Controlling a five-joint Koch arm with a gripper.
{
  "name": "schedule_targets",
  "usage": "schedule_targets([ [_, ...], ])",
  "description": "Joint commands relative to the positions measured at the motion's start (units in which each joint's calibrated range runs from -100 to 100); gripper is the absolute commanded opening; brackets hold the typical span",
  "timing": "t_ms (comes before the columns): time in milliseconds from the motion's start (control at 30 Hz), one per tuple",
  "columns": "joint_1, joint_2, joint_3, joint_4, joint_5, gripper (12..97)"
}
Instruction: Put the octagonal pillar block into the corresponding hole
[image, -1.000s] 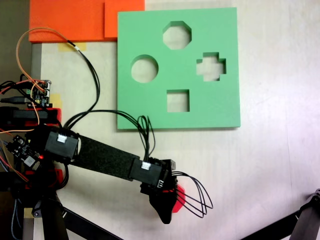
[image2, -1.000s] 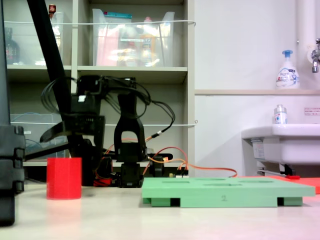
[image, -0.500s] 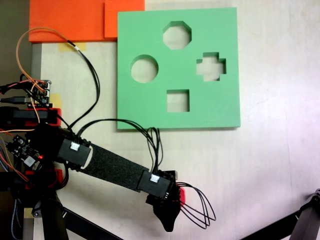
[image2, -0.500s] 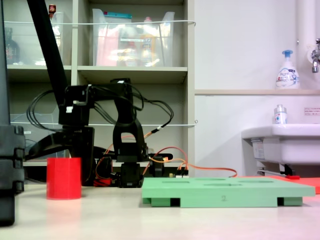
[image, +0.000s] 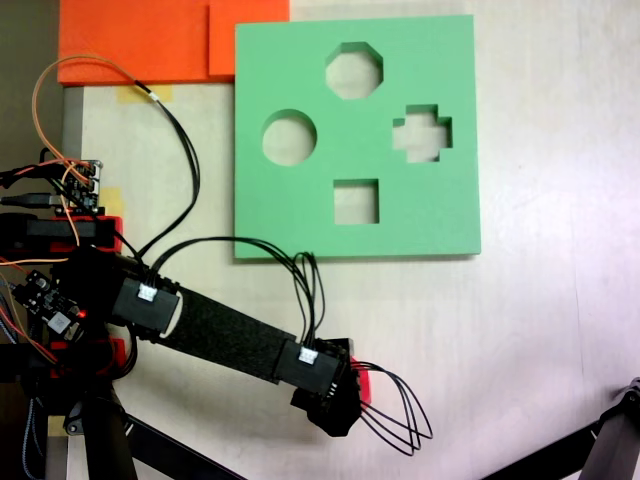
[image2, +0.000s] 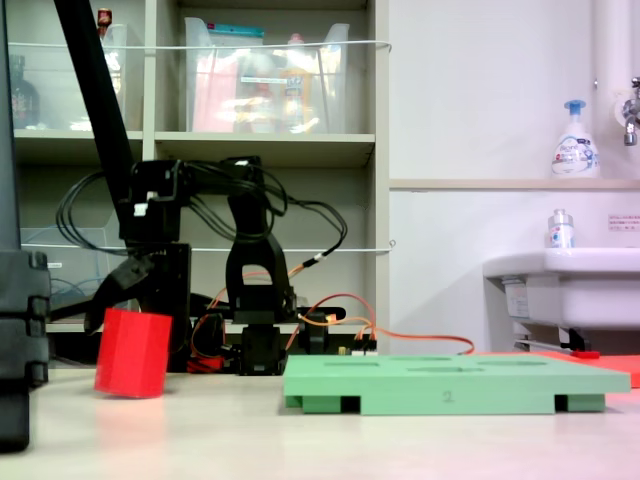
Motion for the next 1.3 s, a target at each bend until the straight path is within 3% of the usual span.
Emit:
schedule_targets([
  [0,-0.29,0.07,-0.29,-2.34,-0.24,31.0],
  [367,-0.78,-3.0,-2.58,-4.46,0.29,27.7],
  [733,1.61,-29.26,-2.19,-13.8,4.93,27.8],
  [900,6.54,-39.45,-1.99,-13.8,10.16,27.9],
  [1067,15.09,-47.0,-1.79,-13.8,19.24,27.9],
  [1267,25.54,-40.43,3.8,-13.8,28.62,27.8],
])
